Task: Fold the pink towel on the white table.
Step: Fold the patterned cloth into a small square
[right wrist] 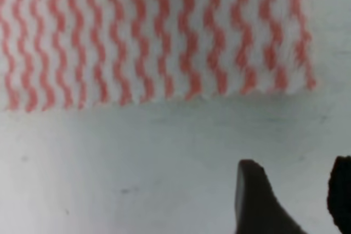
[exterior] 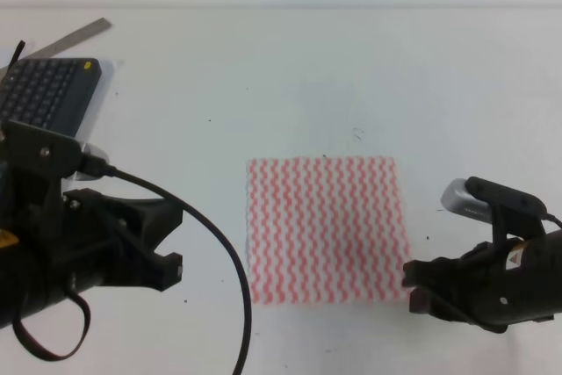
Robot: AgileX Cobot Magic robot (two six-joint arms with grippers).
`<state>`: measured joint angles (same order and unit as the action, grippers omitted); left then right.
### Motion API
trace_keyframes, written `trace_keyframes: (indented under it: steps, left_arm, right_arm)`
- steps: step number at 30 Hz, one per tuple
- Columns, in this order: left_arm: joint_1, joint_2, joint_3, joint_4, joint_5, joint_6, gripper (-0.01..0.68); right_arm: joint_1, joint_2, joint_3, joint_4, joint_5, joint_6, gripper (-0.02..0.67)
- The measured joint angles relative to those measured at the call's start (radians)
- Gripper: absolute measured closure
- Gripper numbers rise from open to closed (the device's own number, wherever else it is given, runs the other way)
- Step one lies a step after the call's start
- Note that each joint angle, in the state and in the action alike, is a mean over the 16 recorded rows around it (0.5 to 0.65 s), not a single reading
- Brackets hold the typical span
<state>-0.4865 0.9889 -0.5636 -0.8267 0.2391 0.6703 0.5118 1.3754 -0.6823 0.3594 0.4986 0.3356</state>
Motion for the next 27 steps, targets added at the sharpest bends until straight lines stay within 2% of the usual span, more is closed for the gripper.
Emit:
trace_keyframes:
  steps: [27]
  left_arm:
    - [0.000,0.002,0.000,-0.002,0.013,0.017,0.679]
  right_arm:
    - [0.000,0.191,-0.001,0.070,-0.173,0.004,0.370]
